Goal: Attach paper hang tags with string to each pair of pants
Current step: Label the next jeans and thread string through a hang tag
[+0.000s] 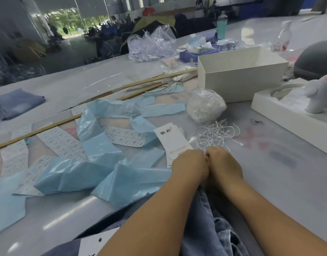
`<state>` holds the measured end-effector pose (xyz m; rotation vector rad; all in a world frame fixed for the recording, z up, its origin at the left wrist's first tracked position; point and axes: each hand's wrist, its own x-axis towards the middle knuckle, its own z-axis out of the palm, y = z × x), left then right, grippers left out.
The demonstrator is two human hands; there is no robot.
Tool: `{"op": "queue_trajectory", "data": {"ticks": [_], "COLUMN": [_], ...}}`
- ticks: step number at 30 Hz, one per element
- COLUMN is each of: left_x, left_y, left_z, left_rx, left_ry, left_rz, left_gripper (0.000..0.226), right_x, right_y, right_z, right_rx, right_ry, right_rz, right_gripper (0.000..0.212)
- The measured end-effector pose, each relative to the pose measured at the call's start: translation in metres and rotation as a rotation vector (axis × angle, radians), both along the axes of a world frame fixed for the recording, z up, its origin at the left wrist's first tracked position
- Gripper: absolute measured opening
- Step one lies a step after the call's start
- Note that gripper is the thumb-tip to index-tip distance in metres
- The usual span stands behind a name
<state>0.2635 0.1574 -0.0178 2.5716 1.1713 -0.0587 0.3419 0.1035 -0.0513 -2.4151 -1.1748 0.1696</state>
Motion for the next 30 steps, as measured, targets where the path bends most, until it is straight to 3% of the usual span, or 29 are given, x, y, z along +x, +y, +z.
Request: {"op": "queue_trajectory", "data": {"ticks": [4,8,13,17,19,21,23,25,30], "left_x": [-0.003,-0.007,-0.03,-0.058,-0.082,-0.11,-0.142,-0.174,-0.251], "left_y": [-0.002,-0.004,0.003,0.007,0.005,-0.001,-0.01,-0.019,-0.033], "left_z": [0.002,0.006,0.023,0.045,0.06,0.076,0.089,0.096,0.093], "left_rx": [0.023,0.014,0.048,-0.01,-0.079,-0.267,-0.452,-0.489,-0.255], "left_ry": [-0.141,-0.195,-0.321,-0.483,-0.621,-0.808,-0.961,-1.017,-0.811], "left_rz": [-0.026,-0.073,0.025,0.017,0.035,0.026,-0.009,-0.027,0.119], "left_gripper": [0.03,0.026,0.018,0.034,0.033,0.03,0.03,0.032,0.026], "right_x": [0.002,0.003,-0.008,-0.021,-0.031,-0.042,-0.057,-0.074,-0.124], "right_y": [-0.005,-0.012,-0.024,-0.034,-0.04,-0.046,-0.051,-0.056,-0.066], "right_z": [-0.001,0.008,0.031,0.057,0.072,0.088,0.101,0.113,0.135], "right_rx": [0.186,0.406,0.632,0.754,0.784,0.819,0.837,0.781,0.433], "right_ry": [0.022,0.115,0.242,0.367,0.402,0.468,0.597,0.746,0.933], "right_rz": [0.01,0.133,0.17,0.138,0.17,0.239,0.339,0.472,0.774], "right_gripper": [0.017,0.04,0.023,0.021,0.022,0.022,0.022,0.024,0.01]}}
